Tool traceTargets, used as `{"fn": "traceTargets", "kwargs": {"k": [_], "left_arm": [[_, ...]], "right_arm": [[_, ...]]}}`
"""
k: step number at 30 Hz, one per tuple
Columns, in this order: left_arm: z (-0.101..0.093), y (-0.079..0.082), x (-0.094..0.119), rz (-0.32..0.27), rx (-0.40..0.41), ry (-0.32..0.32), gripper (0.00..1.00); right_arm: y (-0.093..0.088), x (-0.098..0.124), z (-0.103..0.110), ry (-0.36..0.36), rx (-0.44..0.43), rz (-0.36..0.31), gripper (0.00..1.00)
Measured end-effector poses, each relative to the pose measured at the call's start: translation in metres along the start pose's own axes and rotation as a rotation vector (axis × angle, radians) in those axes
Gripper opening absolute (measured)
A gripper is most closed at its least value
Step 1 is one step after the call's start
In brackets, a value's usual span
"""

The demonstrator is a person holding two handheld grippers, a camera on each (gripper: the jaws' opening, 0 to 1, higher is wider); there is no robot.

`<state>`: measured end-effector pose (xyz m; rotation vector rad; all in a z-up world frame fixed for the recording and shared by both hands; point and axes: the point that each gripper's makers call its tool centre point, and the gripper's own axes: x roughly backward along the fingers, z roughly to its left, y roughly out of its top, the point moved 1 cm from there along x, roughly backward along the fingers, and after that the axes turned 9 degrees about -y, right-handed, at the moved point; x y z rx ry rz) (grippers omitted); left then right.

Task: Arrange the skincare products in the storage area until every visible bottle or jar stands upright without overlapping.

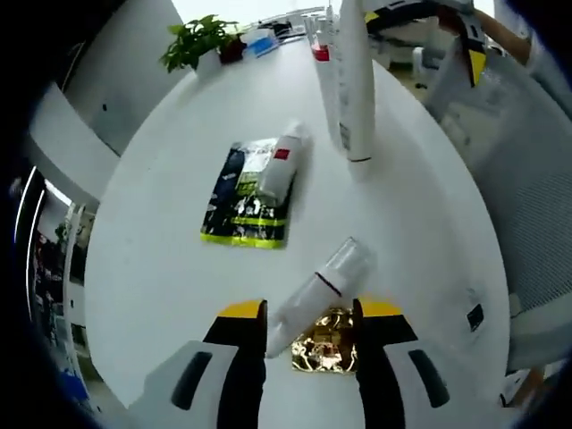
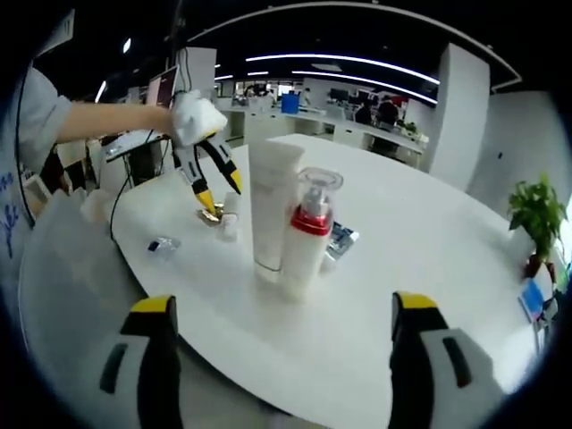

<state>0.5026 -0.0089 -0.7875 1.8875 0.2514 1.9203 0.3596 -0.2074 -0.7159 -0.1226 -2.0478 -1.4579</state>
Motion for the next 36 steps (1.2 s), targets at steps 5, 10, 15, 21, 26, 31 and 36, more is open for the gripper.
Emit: {"fn": "traceTargets", "kwargs": {"k": [5,10,15,21,26,31,36], "left_arm": [[-0.001,-0.002,-0.007,0.027,-0.016,-0.042,0.33],[-0.002,-0.006,-0.014,0.091,-0.066,-0.08,0.33],[-0.002,-0.005,-0.022,0.114,-0.093,-0.105,0.33],[-0.003,-0.006,-0.026,0.138,-0.117,-0.138,0.28],[-0.003,-0.006,-0.027,0.155,-0.133,-0.167,0.27],[-0.006,-0.011,-0.033,0.204,-0.152,-0.198,0.24],[-0.007,-0.01,-0.033,0.21,-0.162,-0.204,0.22]], "right_arm": [[-0.004,0.0,0.0,-0.001,-0.007,0.008,1.0],[-0.005,0.0,-0.001,-0.004,-0.013,0.012,1.0],[-0.007,-0.001,0.0,-0.002,-0.012,0.021,1.0],[-0.008,-0.002,0.002,0.003,-0.015,0.027,1.0],[-0.009,-0.002,0.002,0.005,-0.017,0.031,1.0],[-0.01,-0.003,0.003,0.007,-0.017,0.033,1.0],[-0.01,-0.002,0.005,0.012,-0.013,0.034,1.0]]}}
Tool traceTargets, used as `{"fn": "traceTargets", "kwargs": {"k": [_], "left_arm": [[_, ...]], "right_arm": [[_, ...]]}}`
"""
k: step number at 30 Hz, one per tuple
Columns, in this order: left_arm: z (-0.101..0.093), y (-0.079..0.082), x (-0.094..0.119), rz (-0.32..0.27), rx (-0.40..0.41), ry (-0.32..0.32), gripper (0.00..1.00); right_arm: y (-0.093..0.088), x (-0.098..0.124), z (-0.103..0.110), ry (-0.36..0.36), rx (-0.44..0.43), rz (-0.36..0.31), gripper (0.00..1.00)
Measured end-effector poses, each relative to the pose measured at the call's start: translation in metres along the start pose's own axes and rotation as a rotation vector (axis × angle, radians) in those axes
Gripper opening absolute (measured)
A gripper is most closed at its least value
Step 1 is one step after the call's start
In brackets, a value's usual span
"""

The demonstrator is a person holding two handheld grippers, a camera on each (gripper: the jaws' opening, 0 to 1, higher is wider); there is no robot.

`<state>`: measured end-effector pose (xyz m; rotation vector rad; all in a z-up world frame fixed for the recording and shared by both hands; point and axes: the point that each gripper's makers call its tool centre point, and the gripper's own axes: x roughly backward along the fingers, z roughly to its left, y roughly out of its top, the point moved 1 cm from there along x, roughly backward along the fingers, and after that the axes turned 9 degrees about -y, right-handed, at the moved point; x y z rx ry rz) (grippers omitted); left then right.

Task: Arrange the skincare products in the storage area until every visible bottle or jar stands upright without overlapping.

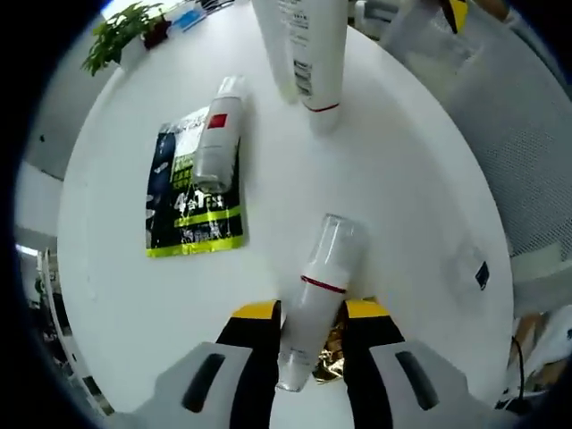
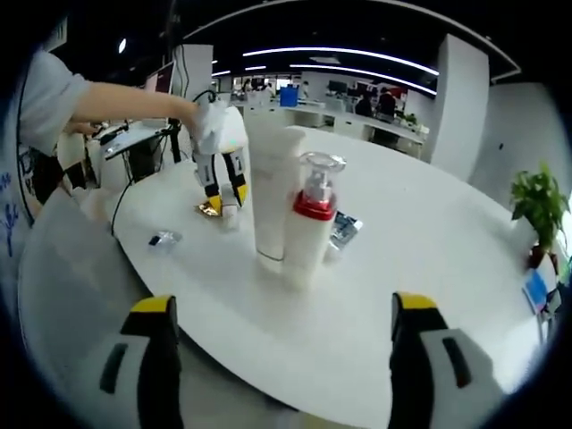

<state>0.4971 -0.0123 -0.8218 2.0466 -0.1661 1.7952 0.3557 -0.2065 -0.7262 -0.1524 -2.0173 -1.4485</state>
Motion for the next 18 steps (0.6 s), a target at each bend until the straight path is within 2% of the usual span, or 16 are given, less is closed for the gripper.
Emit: {"fn": "traceTargets", "kwargs": {"k": [4,7,10,14,18], "left_arm": [[-0.003,0.001,0.0,-0.007,0.042,0.003,0.2],[-0.005,0.002,0.001,-0.008,0.044,0.013,0.19],[-0.009,0.006,0.001,-0.046,0.09,0.017,0.18],[-0.012,0.006,0.002,-0.046,0.103,0.028,0.18],[-0.017,0.011,0.006,-0.09,0.137,0.037,0.17]], "right_arm": [[0.001,0.0,0.002,0.007,0.002,-0.001,1.0],[0.003,0.0,0.004,0.016,0.005,-0.011,1.0],[0.005,0.0,0.005,0.019,0.001,-0.018,1.0],[0.005,0.0,0.007,0.026,0.01,-0.016,1.0],[0.006,0.001,0.008,0.031,0.011,-0.022,1.0]]}}
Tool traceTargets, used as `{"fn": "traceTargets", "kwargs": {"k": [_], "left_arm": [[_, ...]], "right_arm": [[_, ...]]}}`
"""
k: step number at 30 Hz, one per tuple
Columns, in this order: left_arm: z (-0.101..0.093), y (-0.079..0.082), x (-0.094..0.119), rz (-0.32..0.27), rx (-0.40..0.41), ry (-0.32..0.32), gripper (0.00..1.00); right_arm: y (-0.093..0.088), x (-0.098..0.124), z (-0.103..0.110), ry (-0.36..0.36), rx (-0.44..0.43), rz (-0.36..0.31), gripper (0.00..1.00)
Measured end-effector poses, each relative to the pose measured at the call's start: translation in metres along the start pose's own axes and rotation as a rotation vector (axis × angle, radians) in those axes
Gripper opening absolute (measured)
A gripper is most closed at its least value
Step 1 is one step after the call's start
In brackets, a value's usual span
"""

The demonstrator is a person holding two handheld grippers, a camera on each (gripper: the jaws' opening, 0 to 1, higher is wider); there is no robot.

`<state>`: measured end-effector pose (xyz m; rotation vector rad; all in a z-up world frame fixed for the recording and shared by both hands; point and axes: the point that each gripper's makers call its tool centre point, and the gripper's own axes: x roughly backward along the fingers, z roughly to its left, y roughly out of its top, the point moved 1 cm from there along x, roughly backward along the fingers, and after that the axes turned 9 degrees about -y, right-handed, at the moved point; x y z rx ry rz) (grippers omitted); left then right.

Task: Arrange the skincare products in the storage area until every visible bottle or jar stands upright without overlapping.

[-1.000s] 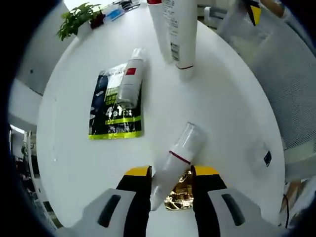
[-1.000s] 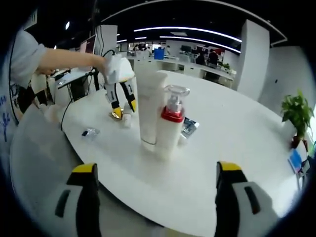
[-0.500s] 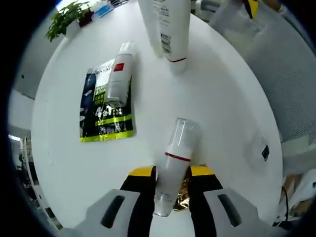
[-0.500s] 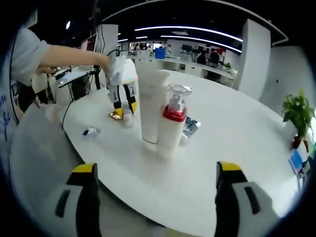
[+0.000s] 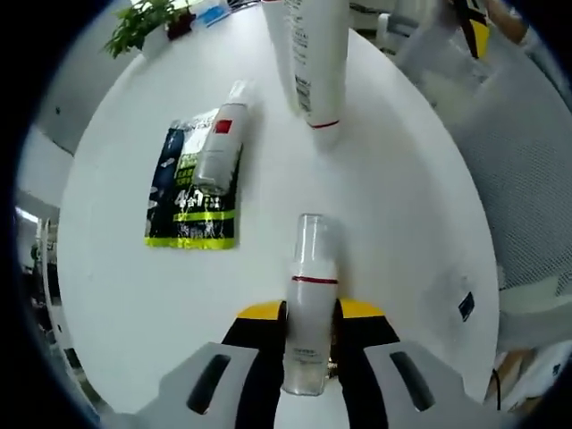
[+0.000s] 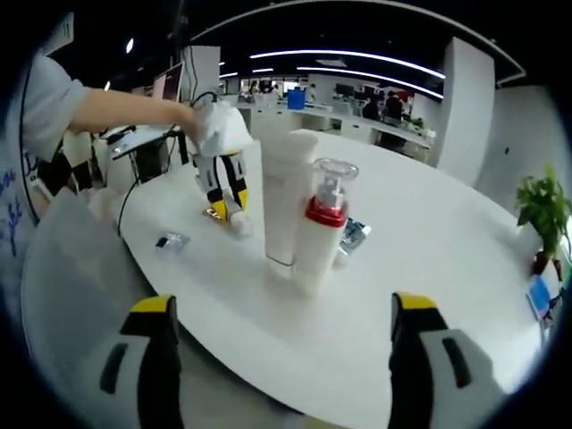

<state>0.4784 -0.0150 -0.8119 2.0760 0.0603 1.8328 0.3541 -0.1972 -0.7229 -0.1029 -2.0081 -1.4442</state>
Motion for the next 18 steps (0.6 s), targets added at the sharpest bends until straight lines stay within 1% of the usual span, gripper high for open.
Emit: {"fn": "traceTargets", "kwargs": {"k": [3,4,5,8,10,12,15,18], "left_arm": [[-0.001,0.007,0.005,-0.066,0.051,0.02,0.16],[-0.002,0.011,0.007,-0.096,0.07,0.026,0.16],[-0.003,0.012,0.009,-0.112,0.081,0.031,0.16],[-0.007,0.013,0.011,-0.142,0.099,0.044,0.16],[-0.009,0.012,0.012,-0.152,0.11,0.051,0.16],[-0.011,0.01,0.012,-0.163,0.126,0.073,0.16],[-0.017,0.008,0.014,-0.192,0.156,0.082,0.16],[-0.022,0.008,0.016,-0.232,0.193,0.09,0.16]], "right_arm": [[0.001,0.0,0.0,0.006,-0.014,-0.009,1.0],[0.002,0.001,-0.001,0.005,-0.018,-0.012,1.0],[0.002,0.0,-0.001,0.001,-0.023,-0.016,1.0],[0.004,0.001,-0.003,-0.001,-0.035,-0.029,1.0],[0.003,0.002,-0.003,-0.005,-0.047,-0.023,1.0],[0.005,0.002,-0.001,0.004,-0.061,-0.027,0.99],[0.01,0.004,0.004,0.024,-0.098,-0.039,0.92],[0.014,0.003,0.007,0.036,-0.122,-0.052,0.92]]}}
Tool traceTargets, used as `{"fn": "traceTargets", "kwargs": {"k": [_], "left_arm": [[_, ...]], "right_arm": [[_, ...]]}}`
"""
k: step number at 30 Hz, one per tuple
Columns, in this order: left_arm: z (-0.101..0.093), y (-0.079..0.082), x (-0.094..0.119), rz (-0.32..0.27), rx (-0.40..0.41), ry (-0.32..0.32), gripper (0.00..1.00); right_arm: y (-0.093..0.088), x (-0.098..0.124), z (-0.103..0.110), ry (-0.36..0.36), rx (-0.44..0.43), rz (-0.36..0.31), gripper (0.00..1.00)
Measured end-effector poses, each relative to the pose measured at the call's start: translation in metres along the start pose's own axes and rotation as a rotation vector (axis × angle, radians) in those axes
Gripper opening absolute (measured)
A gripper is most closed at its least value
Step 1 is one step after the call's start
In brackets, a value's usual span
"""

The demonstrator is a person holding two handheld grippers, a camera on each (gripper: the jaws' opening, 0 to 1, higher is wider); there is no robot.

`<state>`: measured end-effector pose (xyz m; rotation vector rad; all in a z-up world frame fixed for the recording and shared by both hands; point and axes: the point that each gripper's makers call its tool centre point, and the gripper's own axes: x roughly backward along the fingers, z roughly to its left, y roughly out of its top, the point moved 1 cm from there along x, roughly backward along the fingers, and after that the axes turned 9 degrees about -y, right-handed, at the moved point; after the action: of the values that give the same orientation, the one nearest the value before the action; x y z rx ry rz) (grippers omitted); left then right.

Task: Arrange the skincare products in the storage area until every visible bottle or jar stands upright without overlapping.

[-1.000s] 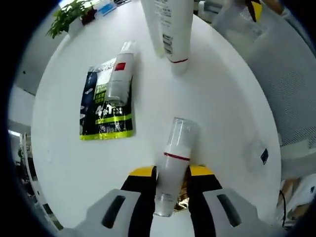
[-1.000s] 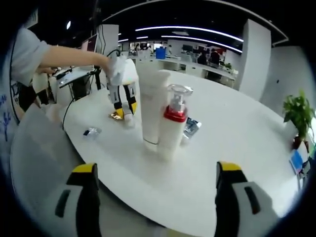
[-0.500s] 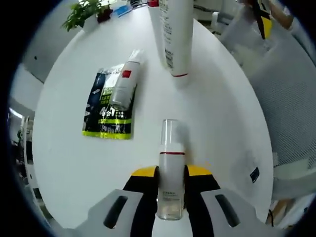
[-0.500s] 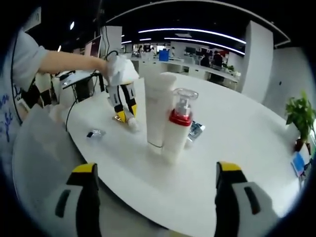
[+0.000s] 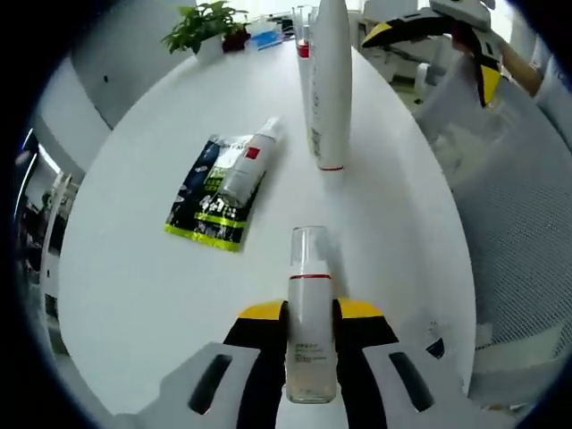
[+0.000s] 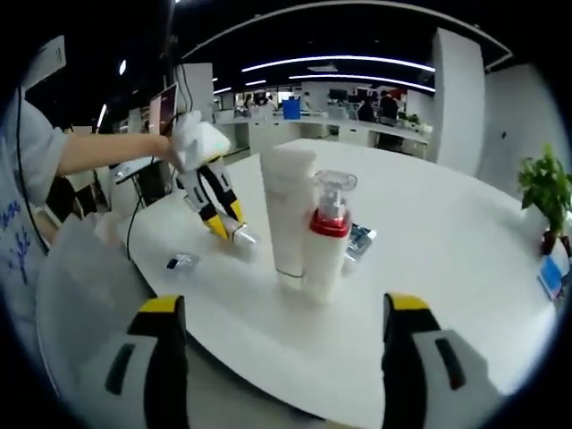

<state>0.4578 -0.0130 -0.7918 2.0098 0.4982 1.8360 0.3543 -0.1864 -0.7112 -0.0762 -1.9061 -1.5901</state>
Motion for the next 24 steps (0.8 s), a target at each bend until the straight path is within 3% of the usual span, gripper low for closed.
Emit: {"fn": "traceTargets", "kwargs": {"k": [6,10,15,19,24], "left_arm": [[-0.005,0.004,0.009,-0.105,0.097,0.037,0.16],[-0.011,0.013,0.017,-0.21,0.171,0.062,0.16],[-0.021,0.02,0.028,-0.29,0.207,0.079,0.16],[-0.032,0.024,0.035,-0.34,0.232,0.089,0.16],[-0.048,0.032,0.042,-0.405,0.244,0.074,0.16]], "right_arm": [[0.008,-0.003,0.012,0.056,-0.066,-0.021,0.83],[0.013,-0.006,0.018,0.08,-0.102,-0.043,0.81],[0.017,-0.008,0.025,0.11,-0.131,-0.057,0.74],[0.018,-0.012,0.03,0.118,-0.132,-0.057,0.63],[0.024,-0.015,0.041,0.171,-0.222,-0.068,0.55]]}}
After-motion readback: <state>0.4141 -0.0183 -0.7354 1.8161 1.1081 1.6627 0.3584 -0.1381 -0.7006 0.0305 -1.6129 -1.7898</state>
